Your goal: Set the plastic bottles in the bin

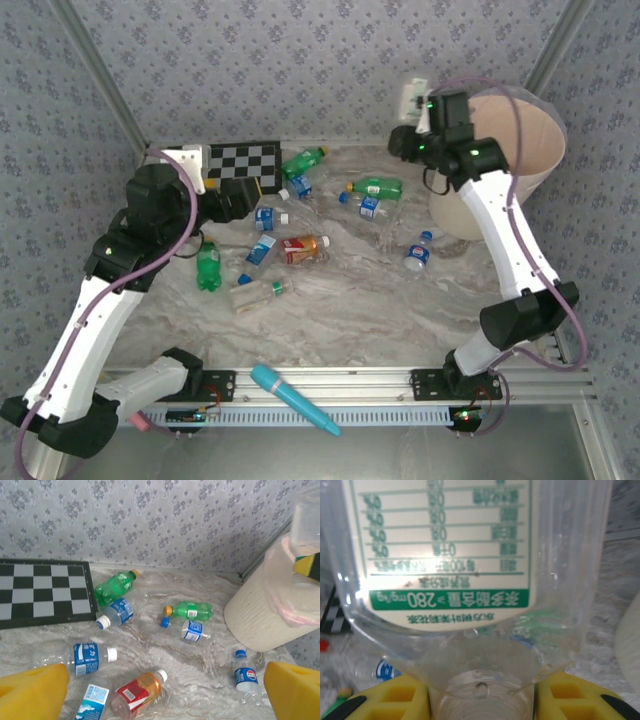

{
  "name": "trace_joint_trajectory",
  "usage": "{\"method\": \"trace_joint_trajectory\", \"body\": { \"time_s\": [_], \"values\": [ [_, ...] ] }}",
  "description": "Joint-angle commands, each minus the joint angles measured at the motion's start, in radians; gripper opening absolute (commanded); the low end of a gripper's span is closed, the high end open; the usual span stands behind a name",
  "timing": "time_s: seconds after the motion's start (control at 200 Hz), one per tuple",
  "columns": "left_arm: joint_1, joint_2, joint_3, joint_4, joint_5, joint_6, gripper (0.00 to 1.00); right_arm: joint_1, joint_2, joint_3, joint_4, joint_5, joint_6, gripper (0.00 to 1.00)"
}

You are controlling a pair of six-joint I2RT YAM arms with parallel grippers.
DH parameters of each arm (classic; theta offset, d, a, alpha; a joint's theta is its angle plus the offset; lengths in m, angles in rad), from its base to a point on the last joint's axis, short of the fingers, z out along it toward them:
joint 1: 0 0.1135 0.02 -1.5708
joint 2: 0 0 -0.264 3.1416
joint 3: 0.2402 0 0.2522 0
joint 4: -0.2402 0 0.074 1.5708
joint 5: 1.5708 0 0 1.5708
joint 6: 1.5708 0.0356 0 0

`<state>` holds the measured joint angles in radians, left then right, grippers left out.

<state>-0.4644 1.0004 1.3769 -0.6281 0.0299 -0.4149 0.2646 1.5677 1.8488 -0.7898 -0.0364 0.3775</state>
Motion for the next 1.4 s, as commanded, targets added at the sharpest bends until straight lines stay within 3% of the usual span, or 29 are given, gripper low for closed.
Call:
{"method": "trace_joint_trajectory", "body": {
  "time_s": [0.0,0.225,0.46,1.005,1.075,1.129,1.164,1.194,1.204,1.399],
  "values": [
    [0.003,0.007,0.052,-0.002,-0.001,0.037,1.00,-0.083,-0.046,0.038,-0.021,-0.028,0.070,0.34],
    [0.003,0.018,0.082,0.006,-0.001,0.045,1.00,-0.297,-0.080,0.008,0.022,-0.137,0.204,0.33],
    [0.003,0.017,0.073,0.000,0.001,0.037,1.00,-0.452,-0.045,-0.010,0.047,-0.224,0.286,0.34],
    [0.003,0.007,0.062,-0.015,-0.023,0.036,1.00,-0.493,0.058,0.018,0.072,-0.279,0.336,0.37],
    [0.003,0.007,0.060,-0.015,-0.024,0.032,1.00,-0.494,0.058,0.022,0.072,-0.284,0.336,0.44],
    [0.003,0.006,0.058,-0.012,-0.024,0.031,1.00,-0.493,0.057,0.028,0.069,-0.283,0.336,0.58],
    [0.003,0.006,0.056,-0.011,-0.025,0.031,1.00,-0.490,0.055,0.034,0.064,-0.276,0.333,0.71],
    [0.003,0.004,0.055,-0.010,-0.024,0.030,1.00,-0.486,0.054,0.041,0.059,-0.272,0.327,0.96],
    [0.003,0.004,0.053,-0.010,-0.024,0.030,1.00,-0.486,0.053,0.043,0.059,-0.271,0.325,0.99],
    [0.003,0.003,0.037,-0.003,-0.022,0.026,1.00,-0.457,0.025,0.078,0.035,-0.222,0.290,1.00]
  ]
}}
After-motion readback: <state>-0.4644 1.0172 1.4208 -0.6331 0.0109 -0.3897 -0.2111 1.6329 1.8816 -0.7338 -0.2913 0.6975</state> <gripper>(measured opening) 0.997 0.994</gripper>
